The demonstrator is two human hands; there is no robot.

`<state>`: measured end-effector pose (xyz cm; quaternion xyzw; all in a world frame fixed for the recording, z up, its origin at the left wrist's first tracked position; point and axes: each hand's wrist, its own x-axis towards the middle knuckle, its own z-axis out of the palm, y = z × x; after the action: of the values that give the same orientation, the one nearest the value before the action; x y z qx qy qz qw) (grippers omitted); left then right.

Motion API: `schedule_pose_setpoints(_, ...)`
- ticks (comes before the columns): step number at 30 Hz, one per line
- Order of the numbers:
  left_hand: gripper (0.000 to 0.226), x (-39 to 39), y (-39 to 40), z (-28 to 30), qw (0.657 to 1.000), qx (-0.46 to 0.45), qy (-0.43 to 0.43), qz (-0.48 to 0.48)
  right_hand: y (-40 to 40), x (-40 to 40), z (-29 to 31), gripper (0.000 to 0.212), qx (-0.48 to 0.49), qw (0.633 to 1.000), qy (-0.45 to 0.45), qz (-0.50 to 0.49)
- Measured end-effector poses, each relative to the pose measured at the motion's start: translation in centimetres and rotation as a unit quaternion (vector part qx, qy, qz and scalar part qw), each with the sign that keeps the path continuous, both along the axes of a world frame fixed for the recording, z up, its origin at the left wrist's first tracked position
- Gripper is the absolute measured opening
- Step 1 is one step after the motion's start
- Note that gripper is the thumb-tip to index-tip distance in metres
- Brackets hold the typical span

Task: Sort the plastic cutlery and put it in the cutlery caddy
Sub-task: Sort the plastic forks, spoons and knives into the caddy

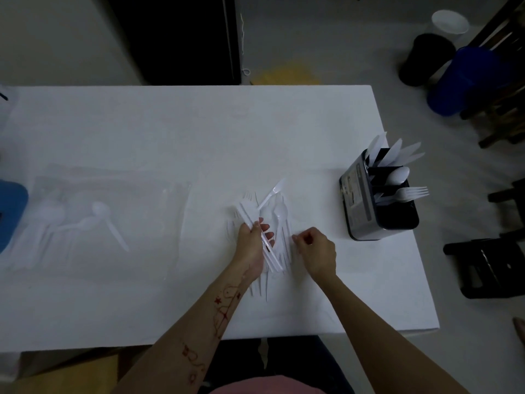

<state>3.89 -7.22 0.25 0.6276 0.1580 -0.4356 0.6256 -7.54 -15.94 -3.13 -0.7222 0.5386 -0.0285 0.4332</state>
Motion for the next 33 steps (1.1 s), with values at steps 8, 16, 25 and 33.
schedule_pose_setpoints(8,0.023,0.0,0.5,-1.0,0.999,0.006,0.012,-0.043,-0.1,0.9,-1.2,0.020,0.035,0.996,0.084,-0.005)
schedule_pose_setpoints(16,0.022,0.0,-0.9,-0.8,0.996,0.022,-0.015,-0.080,0.2,-1.3,1.9,0.011,0.032,0.991,-0.126,0.019)
schedule_pose_setpoints(25,0.020,0.3,-1.2,-0.2,0.999,-0.031,0.032,-0.009,1.1,-0.9,2.8,0.012,0.089,0.978,-0.167,0.091)
schedule_pose_setpoints(33,0.017,1.0,0.0,-0.6,0.998,-0.004,0.040,0.048,0.5,0.2,-0.5,0.023,-0.024,0.998,0.045,0.024)
